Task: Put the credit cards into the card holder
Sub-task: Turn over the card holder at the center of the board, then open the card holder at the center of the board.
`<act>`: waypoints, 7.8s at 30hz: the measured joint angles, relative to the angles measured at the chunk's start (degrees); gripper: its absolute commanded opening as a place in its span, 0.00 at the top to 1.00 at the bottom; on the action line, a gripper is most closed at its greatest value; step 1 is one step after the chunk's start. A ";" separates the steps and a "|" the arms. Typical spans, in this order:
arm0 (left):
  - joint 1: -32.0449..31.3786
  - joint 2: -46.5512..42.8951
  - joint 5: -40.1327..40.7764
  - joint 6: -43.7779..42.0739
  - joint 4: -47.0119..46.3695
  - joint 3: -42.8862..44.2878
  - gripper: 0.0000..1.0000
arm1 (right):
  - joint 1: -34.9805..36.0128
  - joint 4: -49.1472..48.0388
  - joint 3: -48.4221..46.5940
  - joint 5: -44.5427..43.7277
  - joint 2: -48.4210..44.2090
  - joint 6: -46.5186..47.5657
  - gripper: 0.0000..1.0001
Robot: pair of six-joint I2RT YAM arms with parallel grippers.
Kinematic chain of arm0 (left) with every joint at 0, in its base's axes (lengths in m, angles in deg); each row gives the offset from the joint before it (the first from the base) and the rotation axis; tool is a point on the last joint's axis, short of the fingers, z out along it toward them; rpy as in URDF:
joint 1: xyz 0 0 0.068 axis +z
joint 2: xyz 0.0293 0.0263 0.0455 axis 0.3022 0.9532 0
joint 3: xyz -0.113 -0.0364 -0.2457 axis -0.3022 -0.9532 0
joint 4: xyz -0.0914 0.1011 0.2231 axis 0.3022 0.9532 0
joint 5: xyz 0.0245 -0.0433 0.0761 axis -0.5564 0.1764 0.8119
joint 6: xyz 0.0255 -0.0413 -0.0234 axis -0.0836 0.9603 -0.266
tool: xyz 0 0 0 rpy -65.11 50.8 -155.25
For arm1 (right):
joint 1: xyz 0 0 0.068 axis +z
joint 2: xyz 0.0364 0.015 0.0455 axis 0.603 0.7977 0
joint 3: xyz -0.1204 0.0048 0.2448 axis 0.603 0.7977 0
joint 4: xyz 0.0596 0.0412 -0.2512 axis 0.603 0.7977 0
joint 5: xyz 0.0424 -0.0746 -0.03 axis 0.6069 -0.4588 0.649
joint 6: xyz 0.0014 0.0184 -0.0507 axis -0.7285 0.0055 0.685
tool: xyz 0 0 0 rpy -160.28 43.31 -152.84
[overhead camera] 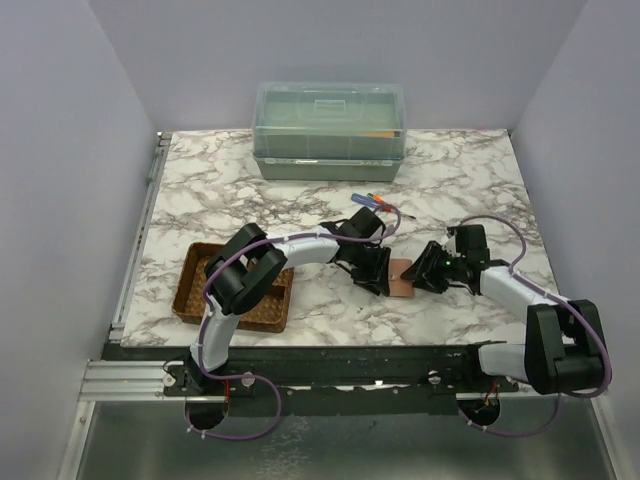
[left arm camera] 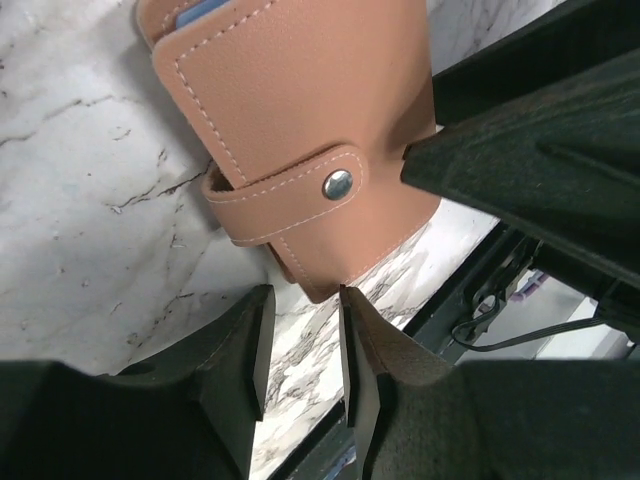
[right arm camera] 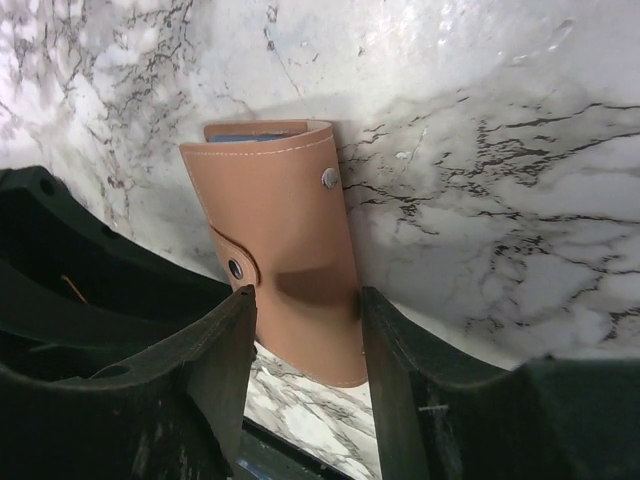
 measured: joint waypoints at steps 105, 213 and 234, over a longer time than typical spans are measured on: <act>2.36 -7.21 22.95 -6.08 10.25 3.45 1.00 | 19.96 8.92 -10.47 -24.65 0.79 -7.45 0.44; 8.96 -12.13 2.73 -2.91 -3.87 -2.12 0.72 | 22.29 5.64 -11.85 -23.54 0.92 -4.37 0.57; 9.84 -9.25 2.56 -0.26 -4.59 -2.86 0.69 | 26.05 14.16 -22.58 -36.11 15.02 -1.86 0.97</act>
